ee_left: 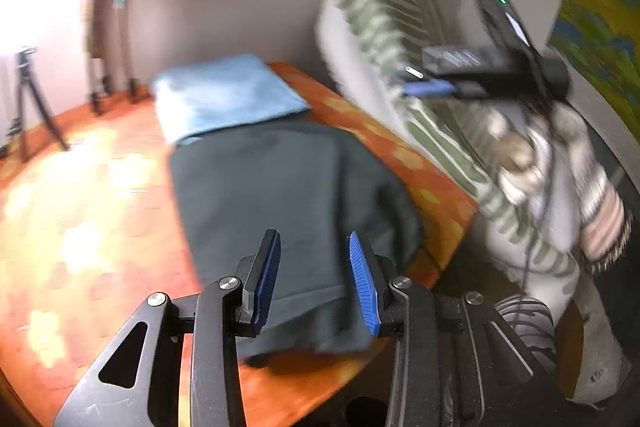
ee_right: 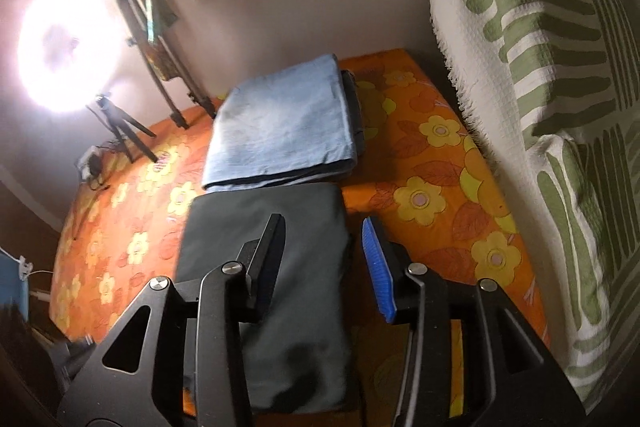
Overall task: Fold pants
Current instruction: 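Open both grippers and release the folded trouser strip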
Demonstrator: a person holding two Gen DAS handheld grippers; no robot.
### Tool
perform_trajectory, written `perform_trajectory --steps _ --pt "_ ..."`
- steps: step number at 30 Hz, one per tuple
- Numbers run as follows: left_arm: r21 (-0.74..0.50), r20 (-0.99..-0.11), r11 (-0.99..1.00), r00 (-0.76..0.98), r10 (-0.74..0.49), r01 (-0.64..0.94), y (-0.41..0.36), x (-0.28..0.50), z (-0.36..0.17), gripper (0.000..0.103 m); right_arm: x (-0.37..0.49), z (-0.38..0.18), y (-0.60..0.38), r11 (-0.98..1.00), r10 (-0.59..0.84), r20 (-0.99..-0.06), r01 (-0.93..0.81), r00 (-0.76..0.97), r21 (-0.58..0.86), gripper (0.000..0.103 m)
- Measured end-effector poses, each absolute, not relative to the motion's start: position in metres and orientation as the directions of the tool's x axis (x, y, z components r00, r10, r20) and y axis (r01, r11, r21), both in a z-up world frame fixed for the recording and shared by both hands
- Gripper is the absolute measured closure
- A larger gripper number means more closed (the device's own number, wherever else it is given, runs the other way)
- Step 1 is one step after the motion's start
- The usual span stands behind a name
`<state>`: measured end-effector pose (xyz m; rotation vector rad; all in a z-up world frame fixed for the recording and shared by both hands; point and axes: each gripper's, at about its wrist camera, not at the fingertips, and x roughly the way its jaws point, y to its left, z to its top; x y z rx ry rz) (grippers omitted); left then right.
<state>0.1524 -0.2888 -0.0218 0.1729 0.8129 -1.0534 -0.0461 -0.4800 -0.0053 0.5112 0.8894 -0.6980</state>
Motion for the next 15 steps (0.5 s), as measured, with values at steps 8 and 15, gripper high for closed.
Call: perform_trajectory --steps 8,15 --pt "-0.186 -0.670 0.596 0.343 -0.658 0.781 -0.241 0.162 -0.002 0.069 -0.072 0.007 -0.422 0.692 -0.299 -0.811 0.700 0.503 0.179 0.057" --pt "-0.095 -0.671 0.646 0.431 -0.603 0.757 -0.219 0.175 0.025 0.069 -0.088 0.003 -0.379 0.711 -0.276 -0.824 0.682 0.495 0.172 0.057"
